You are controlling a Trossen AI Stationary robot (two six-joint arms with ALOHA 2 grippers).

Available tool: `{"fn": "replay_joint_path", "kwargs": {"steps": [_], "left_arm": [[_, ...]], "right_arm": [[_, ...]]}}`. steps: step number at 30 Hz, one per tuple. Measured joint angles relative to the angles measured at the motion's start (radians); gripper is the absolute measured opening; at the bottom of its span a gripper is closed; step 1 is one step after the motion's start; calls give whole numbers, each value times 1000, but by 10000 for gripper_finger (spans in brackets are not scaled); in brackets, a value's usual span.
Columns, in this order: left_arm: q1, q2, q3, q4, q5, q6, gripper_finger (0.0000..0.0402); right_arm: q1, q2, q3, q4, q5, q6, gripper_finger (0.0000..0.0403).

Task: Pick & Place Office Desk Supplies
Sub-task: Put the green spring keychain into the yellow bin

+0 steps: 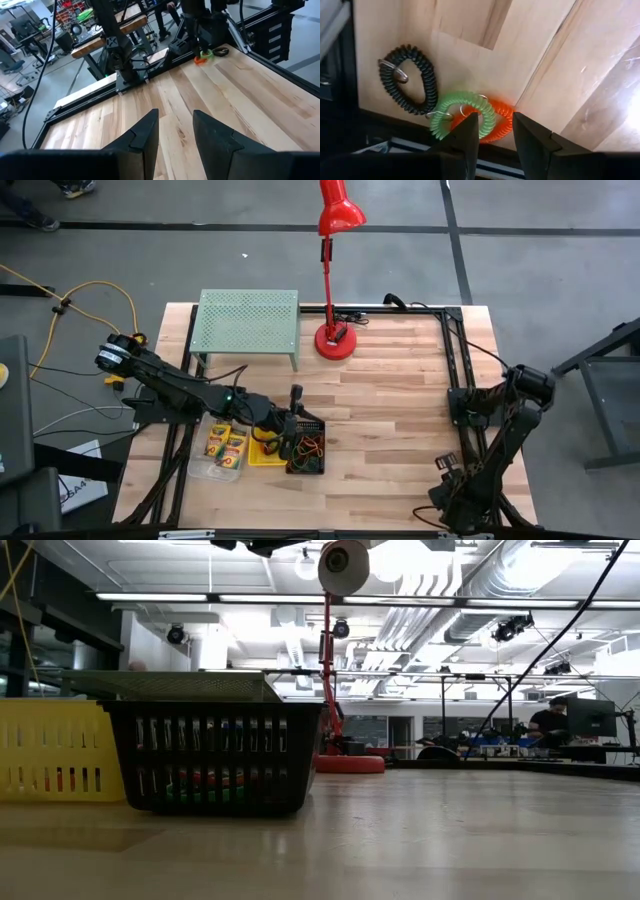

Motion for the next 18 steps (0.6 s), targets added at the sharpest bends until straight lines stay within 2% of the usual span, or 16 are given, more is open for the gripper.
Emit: {"fn": "replay_joint_path", "kwargs": {"steps": [8,18], "left_arm": [[0,0,0,-3,0,0,115],[0,0,0,-4,-1,1,115]], "right_arm": [[0,21,-55,87,-35,8,107],[0,21,-62,92,-55,10,107]]}}
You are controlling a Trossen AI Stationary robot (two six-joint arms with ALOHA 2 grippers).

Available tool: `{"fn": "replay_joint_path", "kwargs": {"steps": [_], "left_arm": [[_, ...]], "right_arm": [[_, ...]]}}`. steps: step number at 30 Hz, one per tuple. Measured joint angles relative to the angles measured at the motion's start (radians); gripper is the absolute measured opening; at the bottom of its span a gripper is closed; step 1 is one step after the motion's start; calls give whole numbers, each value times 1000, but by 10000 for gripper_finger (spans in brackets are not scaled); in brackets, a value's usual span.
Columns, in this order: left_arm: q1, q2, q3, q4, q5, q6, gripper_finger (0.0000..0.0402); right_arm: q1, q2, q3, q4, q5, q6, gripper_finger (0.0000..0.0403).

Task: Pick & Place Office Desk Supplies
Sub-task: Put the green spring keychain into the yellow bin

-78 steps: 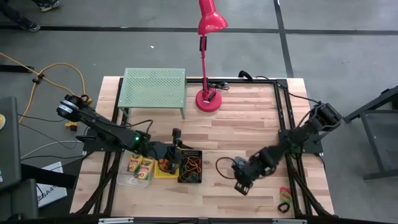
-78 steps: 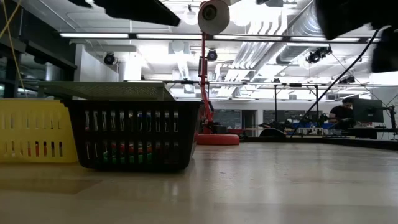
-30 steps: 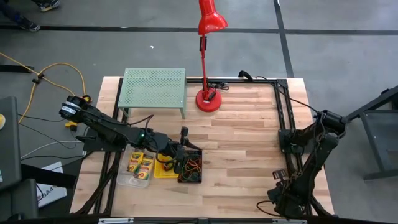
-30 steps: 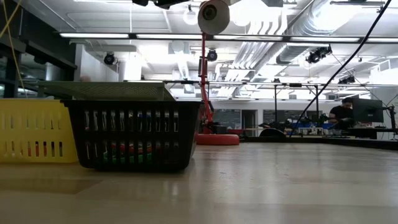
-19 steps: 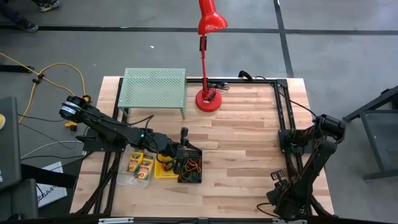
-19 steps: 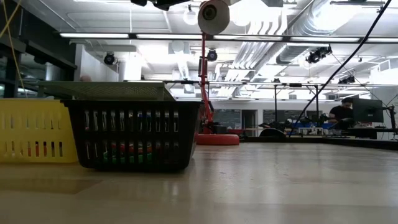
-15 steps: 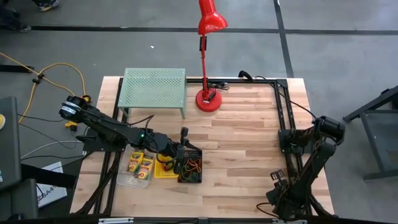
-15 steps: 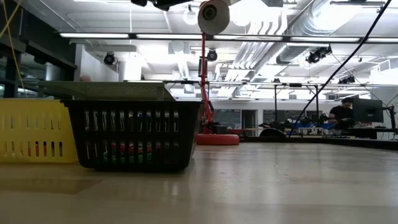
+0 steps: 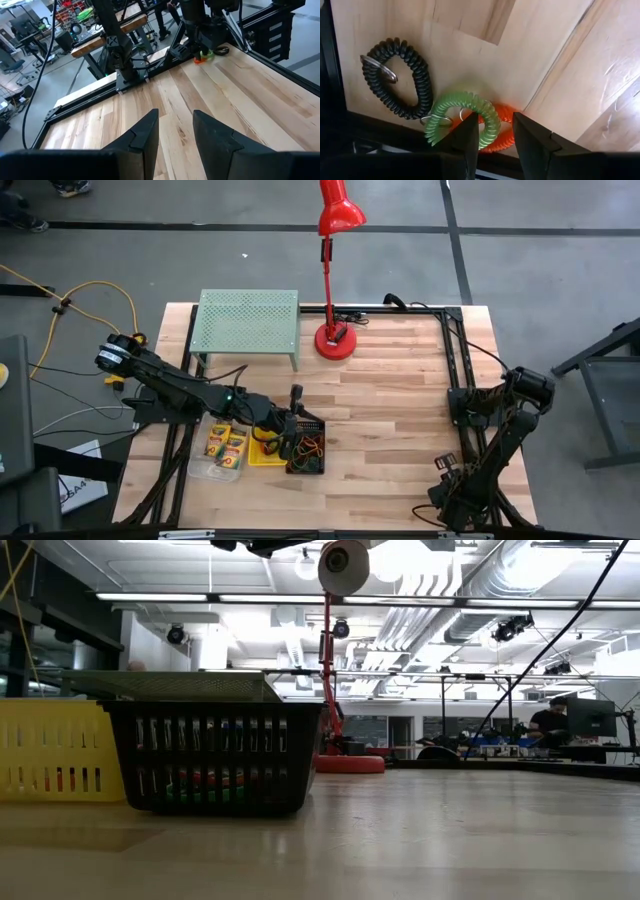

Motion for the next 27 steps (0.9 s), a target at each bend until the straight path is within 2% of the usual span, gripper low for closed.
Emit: {"fn": "replay_joint_path", "kwargs": {"steps": [16,27], "left_arm": [[0,0,0,0,0,0,115],[0,0,0,-1,0,0,115]], "right_arm": [[0,0,-1,7,-35,1,33],[0,0,-1,25,-56,53,27]]}}
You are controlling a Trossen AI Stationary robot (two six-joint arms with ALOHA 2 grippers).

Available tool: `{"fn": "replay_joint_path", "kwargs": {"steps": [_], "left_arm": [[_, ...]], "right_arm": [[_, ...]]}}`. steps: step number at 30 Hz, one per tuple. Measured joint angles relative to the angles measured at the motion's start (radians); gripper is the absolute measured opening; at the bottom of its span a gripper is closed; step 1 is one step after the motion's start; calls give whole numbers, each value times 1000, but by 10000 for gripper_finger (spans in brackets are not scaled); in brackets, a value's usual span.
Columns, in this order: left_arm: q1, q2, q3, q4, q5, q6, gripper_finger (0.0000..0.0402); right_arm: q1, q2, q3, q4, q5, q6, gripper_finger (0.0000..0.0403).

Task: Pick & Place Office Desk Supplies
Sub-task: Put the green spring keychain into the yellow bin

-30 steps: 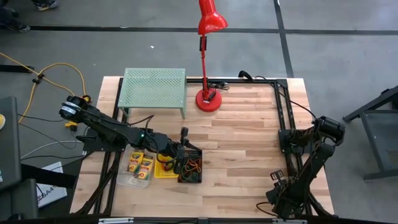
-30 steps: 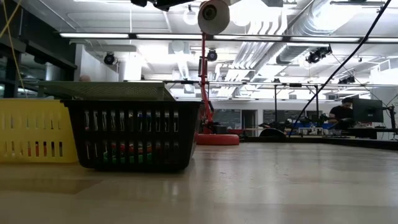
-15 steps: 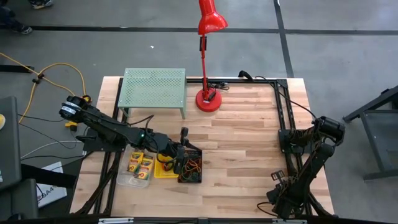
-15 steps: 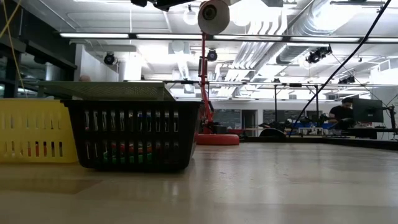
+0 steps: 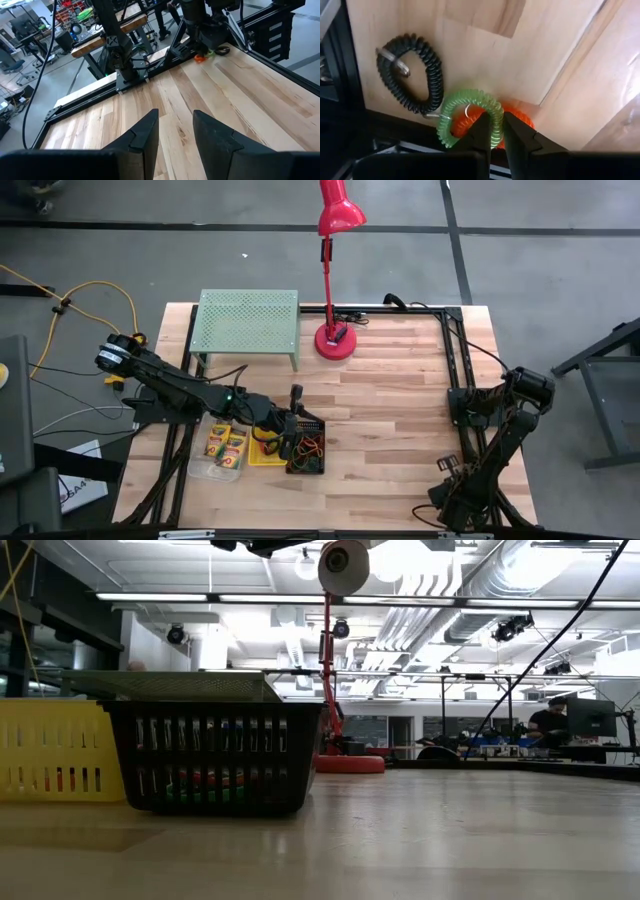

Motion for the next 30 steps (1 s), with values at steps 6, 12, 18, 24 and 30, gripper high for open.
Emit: {"fn": "replay_joint_path", "kwargs": {"steps": [6,12,18,24,30], "left_arm": [[0,0,0,0,0,0,115],[0,0,0,0,0,0,115],[0,0,0,-6,0,0,115],[0,0,0,-6,0,0,115],[0,0,0,-5,0,14,115]], "right_arm": [[-29,-32,0,1,-47,0,27],[-96,-113,0,-33,-20,-1,26],[-147,-181,0,-65,48,-3,24],[-172,-193,0,-52,58,-2,24],[-271,-193,0,45,175,0,24]]}}
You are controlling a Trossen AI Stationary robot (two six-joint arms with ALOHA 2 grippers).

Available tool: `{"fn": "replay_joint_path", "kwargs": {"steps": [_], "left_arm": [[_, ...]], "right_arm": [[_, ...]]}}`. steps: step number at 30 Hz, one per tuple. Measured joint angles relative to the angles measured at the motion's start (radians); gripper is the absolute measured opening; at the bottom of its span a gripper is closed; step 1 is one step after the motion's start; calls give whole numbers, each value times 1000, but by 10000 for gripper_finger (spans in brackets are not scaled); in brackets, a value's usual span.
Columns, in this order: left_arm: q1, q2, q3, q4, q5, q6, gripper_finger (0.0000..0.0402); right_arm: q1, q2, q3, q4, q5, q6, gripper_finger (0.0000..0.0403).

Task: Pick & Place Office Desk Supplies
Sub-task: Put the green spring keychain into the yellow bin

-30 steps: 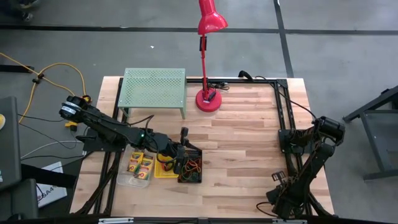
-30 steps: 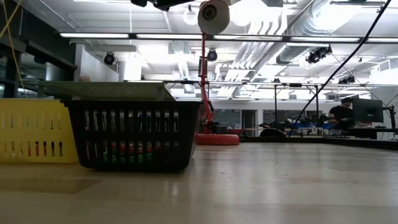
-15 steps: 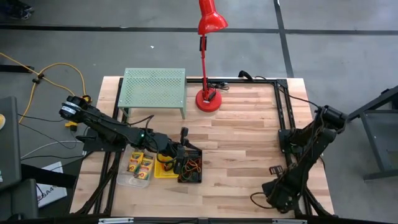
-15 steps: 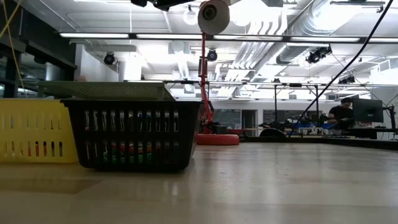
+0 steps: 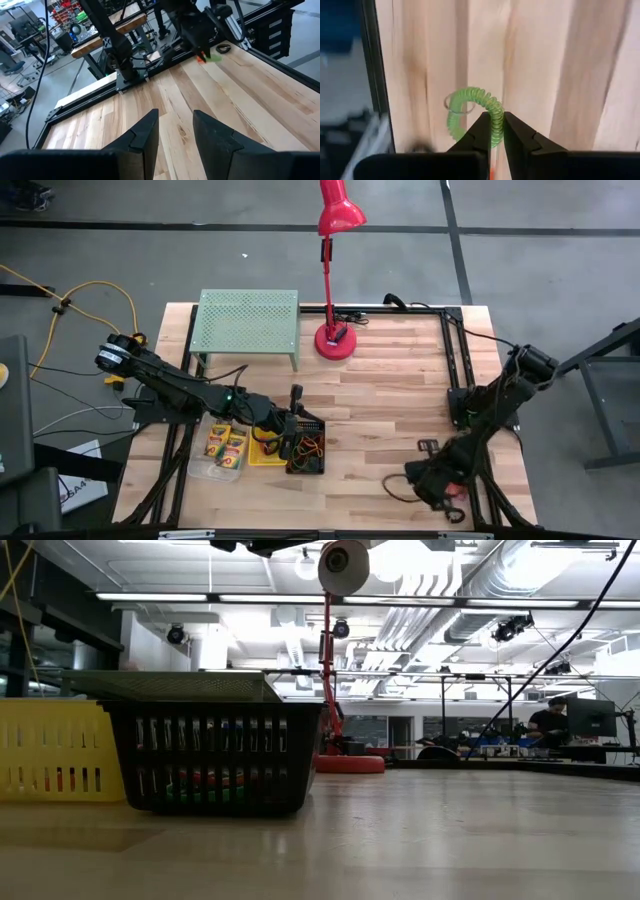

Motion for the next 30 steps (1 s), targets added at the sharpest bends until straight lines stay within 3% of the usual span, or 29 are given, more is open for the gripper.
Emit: {"fn": "replay_joint_path", "kwargs": {"steps": [5,11,22,30], "left_arm": [[0,0,0,1,0,2,115],[0,0,0,2,0,48,115],[0,0,0,-48,0,23,115],[-37,0,0,-66,-2,226,115]], "right_arm": [[-125,0,0,117,45,3,24],[-306,0,0,285,19,88,25],[-581,0,0,602,-149,94,25],[-694,0,0,753,-341,156,25]]}}
